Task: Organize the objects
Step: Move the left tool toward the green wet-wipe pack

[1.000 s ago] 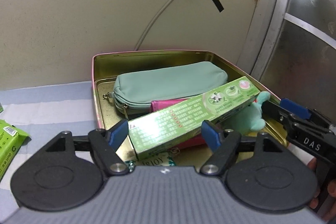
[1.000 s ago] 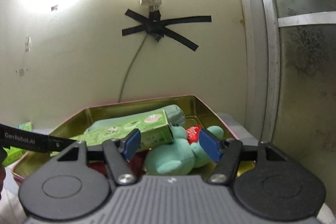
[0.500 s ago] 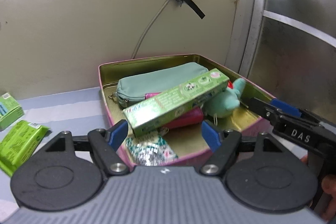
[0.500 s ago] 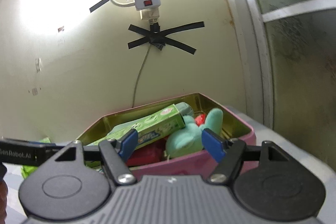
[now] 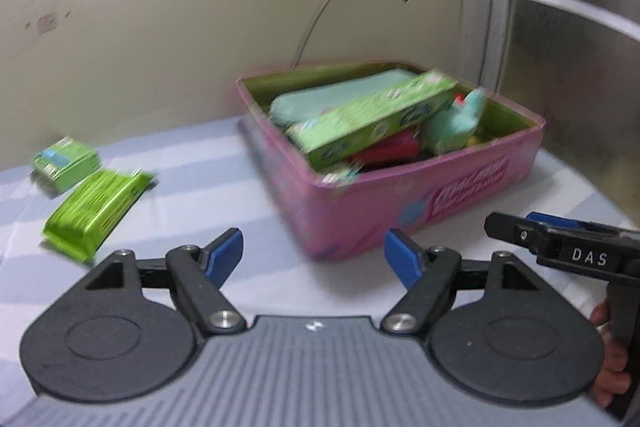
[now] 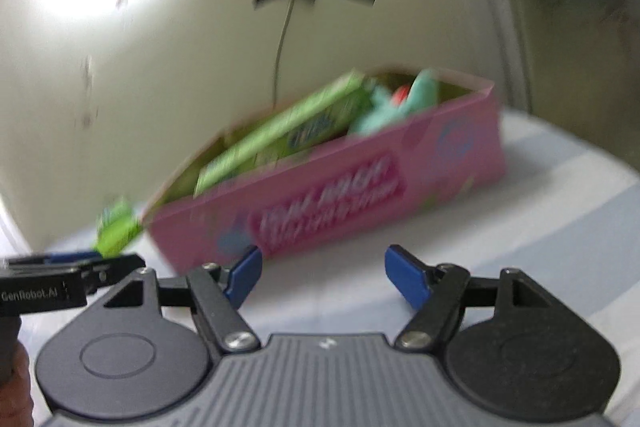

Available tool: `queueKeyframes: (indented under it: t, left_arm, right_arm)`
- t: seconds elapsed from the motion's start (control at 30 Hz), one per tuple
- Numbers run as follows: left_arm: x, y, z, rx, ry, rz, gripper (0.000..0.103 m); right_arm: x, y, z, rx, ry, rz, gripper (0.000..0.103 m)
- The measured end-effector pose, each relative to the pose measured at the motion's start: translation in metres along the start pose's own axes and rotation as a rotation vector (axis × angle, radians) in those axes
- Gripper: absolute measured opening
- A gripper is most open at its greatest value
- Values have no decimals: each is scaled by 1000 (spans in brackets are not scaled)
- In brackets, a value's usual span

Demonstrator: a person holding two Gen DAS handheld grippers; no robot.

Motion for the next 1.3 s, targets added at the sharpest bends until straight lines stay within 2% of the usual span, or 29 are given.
queueKeyframes:
  t: [0.07,0.27,0.73,0.87,1.03,1.17,1.23,1.27,1.3]
  left_arm:
    - [-9,-10,-2,-32,16,10,80]
    - [-41,-33,-6,-92,67,45,80]
    - [-118,-63,-1,-112,157,130,80]
    - [-138,-71,2,-111,184,147,86]
    - [-166,-81,6,-109,221,171,86]
    - [-205,-92,9,-104,274,260,86]
    - [-222,-95,14,-67,266,320,87]
    - [-228,-97,15,-63,291,346,87]
    - [-234,-100,16,-59,285,383,87]
  right_arm:
    - [-6,-8,-7,-56,24,-1,74]
    - [-36,-20,-11,-96,48,53,74]
    - [-131,-62,-34,-172,103,273,75]
    - [-158,-77,-42,-196,121,331,75]
    - [-192,-88,-57,-225,153,399,77]
    - [-217,-91,-73,-252,180,455,80]
    - [-231,-88,-85,-271,194,476,82]
    - [-235,-84,-91,-273,200,481,82]
    - [-241,-77,-97,-253,206,485,82]
Point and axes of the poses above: each gripper's, at about its wrist camera, not at the fingertips, and z roughly against the way its jaws point, x to its right, y to its top, the point moved 2 cm from there along -z, roughly the way its jaws point, and after that the axes turned 8 degrees about -z, right-handed, at the moved point
